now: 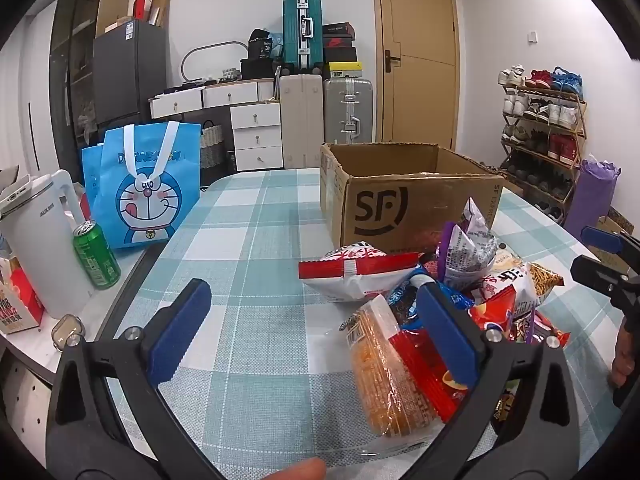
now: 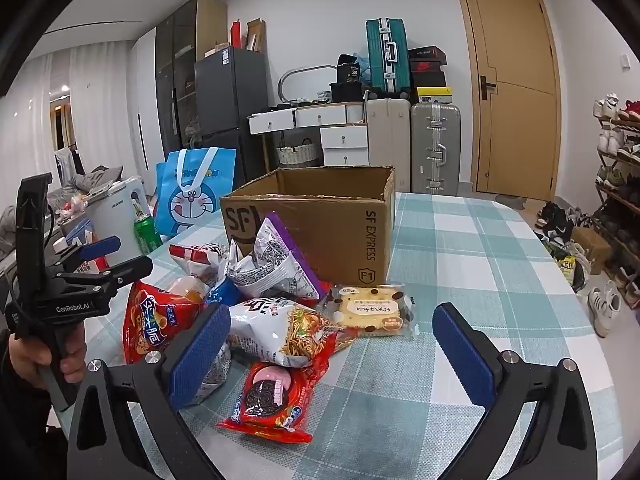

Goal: Organize snacks

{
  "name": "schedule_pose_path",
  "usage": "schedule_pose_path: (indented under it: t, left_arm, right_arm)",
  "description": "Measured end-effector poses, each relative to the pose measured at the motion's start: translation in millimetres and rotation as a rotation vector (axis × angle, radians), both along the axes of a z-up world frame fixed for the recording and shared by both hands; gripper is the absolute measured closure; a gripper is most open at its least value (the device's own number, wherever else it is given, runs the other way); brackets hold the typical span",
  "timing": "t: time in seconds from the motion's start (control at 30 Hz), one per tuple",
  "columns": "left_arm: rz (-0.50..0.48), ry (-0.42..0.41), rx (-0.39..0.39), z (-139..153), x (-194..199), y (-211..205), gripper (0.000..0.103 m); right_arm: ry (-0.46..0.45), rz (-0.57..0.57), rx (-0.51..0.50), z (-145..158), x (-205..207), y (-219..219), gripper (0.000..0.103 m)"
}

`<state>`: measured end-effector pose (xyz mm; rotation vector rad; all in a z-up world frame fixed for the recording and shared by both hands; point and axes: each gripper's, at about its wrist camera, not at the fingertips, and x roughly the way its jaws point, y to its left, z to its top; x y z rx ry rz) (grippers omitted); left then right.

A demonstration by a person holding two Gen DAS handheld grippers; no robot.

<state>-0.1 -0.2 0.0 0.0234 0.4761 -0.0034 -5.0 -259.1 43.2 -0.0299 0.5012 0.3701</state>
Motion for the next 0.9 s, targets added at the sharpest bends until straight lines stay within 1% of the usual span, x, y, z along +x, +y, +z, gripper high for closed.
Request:
schedule_pose_path:
  t: [0.27, 0.3, 0.37, 0.57, 0.9]
  left_arm:
    - [-0.001, 0.001, -0.006, 0.2, -0.5, -0.4, 0.001]
    - [0.001, -0.002, -0.003, 0.0, -0.1, 0.1, 0.001]
    - [0.001, -0.001, -0.005, 0.1, -0.6, -0.4, 0.001]
    - [0.001, 0.001, -0.007, 0.0, -0.2, 0.1, 0.001]
    - [0.001, 0.002, -0.008, 0.0, -0.1, 0.1, 0.001]
  right_arm:
    - [-0.001, -0.002, 0.013, 2.3, 0.3, -2.1, 0.000]
    - [-0.008, -0.001, -0.006, -0.3, -1.6, 2.4, 0.000]
    - [-0.008, 0.001, -0.009, -0.3, -1.3, 2.9, 0.000]
    - [-0.008, 0.000, -0.001, -1.6, -5.2, 7.0, 0.000]
    - [-0.003, 0.002, -0.007, -1.0, -1.2, 1.3, 0.000]
